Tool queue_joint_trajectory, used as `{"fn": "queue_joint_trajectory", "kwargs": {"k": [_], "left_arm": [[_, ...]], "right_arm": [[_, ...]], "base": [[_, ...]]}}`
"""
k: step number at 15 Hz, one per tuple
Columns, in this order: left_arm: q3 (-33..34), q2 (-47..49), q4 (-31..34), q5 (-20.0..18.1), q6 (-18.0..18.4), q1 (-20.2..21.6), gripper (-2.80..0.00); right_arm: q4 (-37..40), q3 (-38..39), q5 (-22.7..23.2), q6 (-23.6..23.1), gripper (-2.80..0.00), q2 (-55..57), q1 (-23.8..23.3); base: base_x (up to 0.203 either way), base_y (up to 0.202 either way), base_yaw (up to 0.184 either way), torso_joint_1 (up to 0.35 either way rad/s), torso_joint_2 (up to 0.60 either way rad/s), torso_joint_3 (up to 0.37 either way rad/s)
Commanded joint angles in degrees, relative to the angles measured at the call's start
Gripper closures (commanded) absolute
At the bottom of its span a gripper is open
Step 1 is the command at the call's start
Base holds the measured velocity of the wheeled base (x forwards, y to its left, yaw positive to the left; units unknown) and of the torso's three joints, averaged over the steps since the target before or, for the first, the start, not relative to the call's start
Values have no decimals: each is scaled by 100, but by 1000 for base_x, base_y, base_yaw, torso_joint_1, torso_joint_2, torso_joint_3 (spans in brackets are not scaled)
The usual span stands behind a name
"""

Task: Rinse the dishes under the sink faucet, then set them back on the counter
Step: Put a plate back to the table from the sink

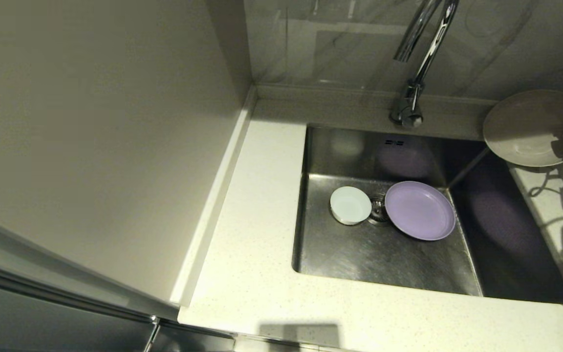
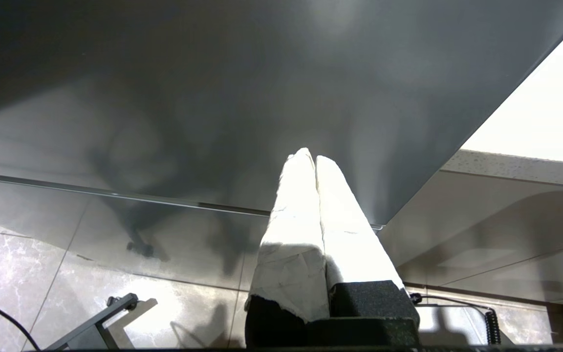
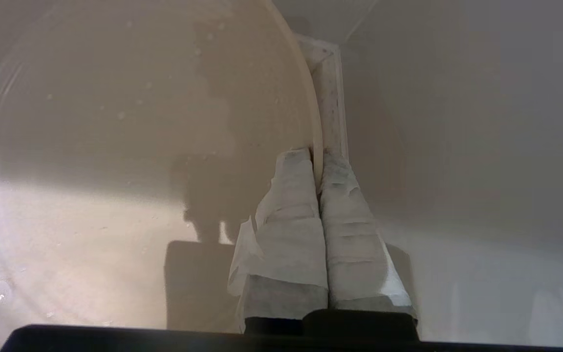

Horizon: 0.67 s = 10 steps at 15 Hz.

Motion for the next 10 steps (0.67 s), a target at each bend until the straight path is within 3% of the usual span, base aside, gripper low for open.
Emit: {"fn": "queue_joint_trajectory", "kwargs": {"k": [1, 10], "left_arm": [[0, -18, -2, 3, 5, 2, 0], [0, -18, -2, 3, -3, 2, 0]], "right_arm": [[6, -195, 5, -19, -280, 312, 1], [-242, -205, 85, -54, -280, 178, 62]], "base": [[0, 0, 0, 0, 0, 0], [0, 0, 0, 0, 0, 0]]}}
